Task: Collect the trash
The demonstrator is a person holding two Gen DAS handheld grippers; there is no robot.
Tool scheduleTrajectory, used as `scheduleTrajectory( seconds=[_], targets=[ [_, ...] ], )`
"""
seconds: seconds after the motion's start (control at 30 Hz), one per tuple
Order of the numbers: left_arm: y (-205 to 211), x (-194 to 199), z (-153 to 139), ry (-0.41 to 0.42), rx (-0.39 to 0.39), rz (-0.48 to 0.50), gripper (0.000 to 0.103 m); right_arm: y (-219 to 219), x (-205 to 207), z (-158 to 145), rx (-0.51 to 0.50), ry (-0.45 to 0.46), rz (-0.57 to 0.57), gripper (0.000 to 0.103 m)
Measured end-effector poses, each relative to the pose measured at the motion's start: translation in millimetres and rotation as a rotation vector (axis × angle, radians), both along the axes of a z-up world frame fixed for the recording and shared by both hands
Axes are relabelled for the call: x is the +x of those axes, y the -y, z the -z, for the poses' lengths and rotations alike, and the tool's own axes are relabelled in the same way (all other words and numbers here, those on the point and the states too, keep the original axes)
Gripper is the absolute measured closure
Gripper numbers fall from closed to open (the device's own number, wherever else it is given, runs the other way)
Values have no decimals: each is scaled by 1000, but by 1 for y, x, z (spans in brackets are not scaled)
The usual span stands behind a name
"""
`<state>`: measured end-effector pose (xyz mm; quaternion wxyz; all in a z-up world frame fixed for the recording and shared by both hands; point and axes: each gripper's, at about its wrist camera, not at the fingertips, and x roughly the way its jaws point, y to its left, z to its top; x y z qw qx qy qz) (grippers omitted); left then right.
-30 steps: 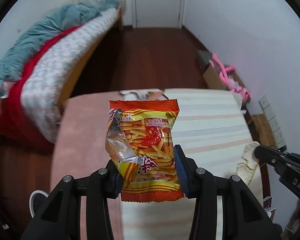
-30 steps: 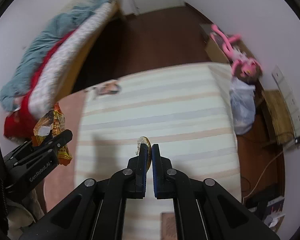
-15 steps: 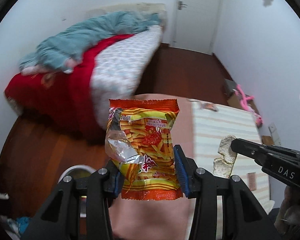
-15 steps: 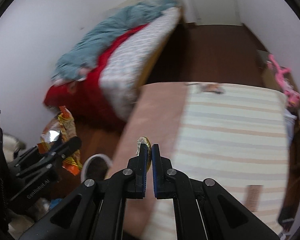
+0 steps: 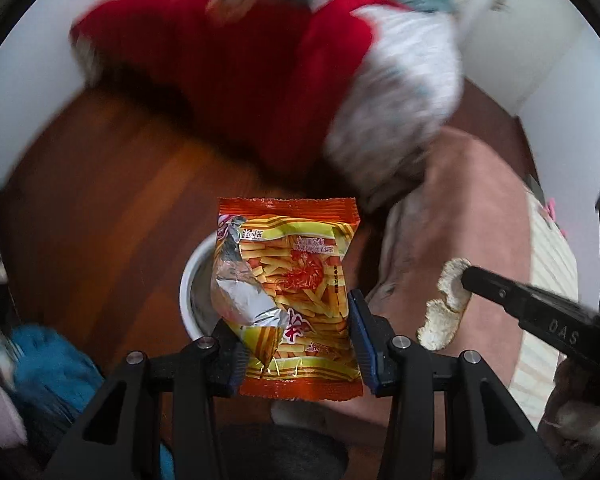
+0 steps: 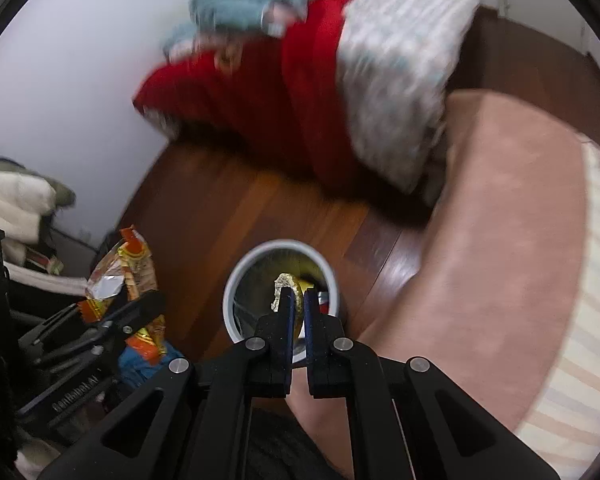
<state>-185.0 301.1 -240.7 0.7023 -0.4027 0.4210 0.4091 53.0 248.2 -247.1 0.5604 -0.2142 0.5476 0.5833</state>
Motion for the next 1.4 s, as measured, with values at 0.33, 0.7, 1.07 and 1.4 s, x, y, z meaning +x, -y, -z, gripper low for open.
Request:
scheduleTrajectory(
  seconds=[0.33, 0.7, 1.07, 1.4],
  targets=[
    [-60, -25, 116, -41, -251, -96, 10, -83, -48, 150, -286, -63, -76, 98],
    [-47, -61, 103, -152, -185, -197, 4, -105, -62, 186, -364, -43, -153, 21],
    [4, -57, 32, -157, -58, -186, 3, -66, -61, 119, -328, 43, -222, 0],
    [49, -59, -54, -72, 52, -173, 3, -18, -51, 15, -177, 8, -215, 0]
  ],
)
